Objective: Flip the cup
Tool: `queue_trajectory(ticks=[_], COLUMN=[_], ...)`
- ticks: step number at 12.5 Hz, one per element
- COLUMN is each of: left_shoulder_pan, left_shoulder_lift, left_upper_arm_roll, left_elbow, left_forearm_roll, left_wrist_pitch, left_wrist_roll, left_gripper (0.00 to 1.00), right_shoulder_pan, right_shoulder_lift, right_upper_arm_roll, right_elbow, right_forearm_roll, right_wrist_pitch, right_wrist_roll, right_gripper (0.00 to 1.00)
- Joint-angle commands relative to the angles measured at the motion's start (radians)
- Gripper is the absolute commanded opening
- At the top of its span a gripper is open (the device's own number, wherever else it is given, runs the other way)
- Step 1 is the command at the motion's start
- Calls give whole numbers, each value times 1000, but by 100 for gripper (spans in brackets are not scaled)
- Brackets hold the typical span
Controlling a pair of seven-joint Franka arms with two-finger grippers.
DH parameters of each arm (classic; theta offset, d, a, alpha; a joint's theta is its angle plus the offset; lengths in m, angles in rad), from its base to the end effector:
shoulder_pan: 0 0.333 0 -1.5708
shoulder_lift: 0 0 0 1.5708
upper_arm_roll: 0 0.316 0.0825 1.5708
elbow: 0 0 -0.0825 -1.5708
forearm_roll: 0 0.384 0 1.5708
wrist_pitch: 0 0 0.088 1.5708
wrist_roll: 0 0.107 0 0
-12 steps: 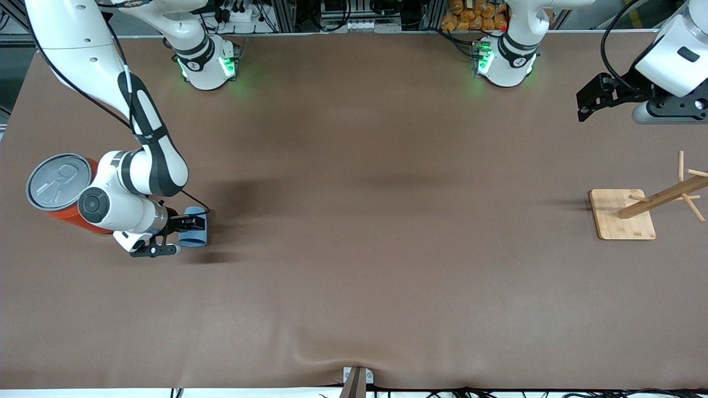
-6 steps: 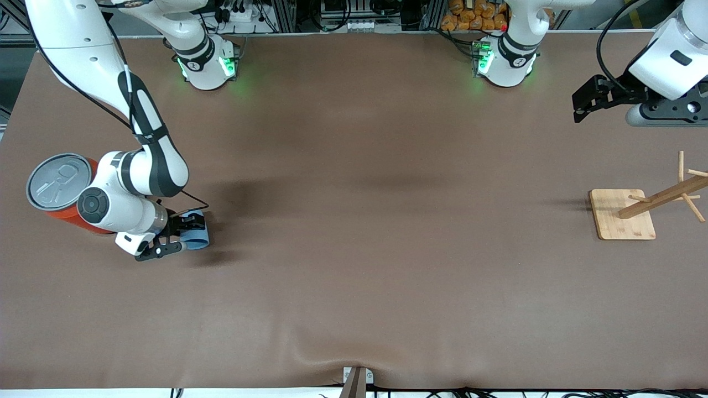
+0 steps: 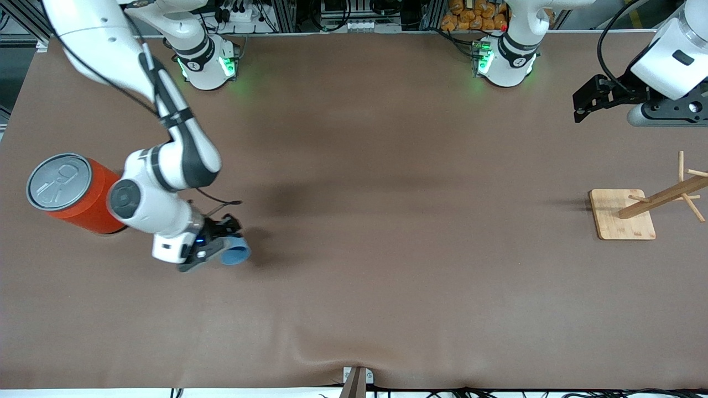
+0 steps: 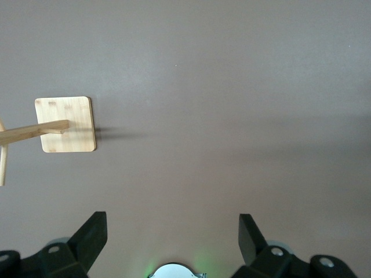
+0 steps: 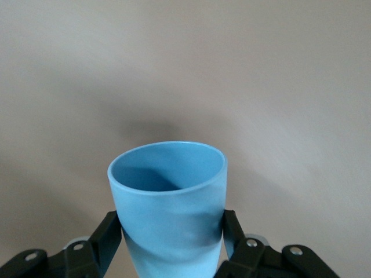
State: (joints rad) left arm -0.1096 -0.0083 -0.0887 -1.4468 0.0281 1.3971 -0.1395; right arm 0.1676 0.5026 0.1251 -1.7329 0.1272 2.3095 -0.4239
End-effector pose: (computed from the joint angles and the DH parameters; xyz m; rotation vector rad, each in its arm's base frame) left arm 0.5233 -0.1019 0.6716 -3.1049 0.0846 0.0560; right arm 0.6466 0.1887 0.3006 -2.8465 -0.9067 -0.1289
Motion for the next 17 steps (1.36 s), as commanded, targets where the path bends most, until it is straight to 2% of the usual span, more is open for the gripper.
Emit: queue_trajectory(ticks=[1, 4, 8, 10, 11, 13, 17], left_shoulder_pan=[10, 10, 11, 19, 18, 18, 16], left_shoulder_lift=[-9, -10, -2, 2, 5, 11, 17], left_upper_arm_roll=[3, 9, 9, 9, 9, 7, 6], left_elbow=[8, 8, 5, 2, 2, 0, -1], left_forearm_roll=[-10, -8, -10, -10, -13, -14, -16], left_wrist_pitch=[-12, -12, -12, -12, -12, -12, -12], left_wrist_roll=[6, -2, -6, -6, -6, -6, -5], left_gripper=[100, 100, 100, 100, 100, 100, 100], right_shoulder_pan=[110, 219, 406, 453, 495, 555, 610], right_shoulder_lift=[39, 86, 174, 223, 235, 258, 278], right_upper_arm_roll=[11, 14, 13, 13, 13, 13, 7], right_elbow=[93, 148, 268, 318, 323, 323, 323], right_forearm_roll=[-133, -233, -250, -332, -362, -360, -382], right_wrist_pitch=[1, 1, 1, -1, -2, -2, -2], right_wrist_roll=[-22, -57, -67, -78, -76, -49, -39], right_gripper=[22, 22, 22, 22, 22, 21, 21])
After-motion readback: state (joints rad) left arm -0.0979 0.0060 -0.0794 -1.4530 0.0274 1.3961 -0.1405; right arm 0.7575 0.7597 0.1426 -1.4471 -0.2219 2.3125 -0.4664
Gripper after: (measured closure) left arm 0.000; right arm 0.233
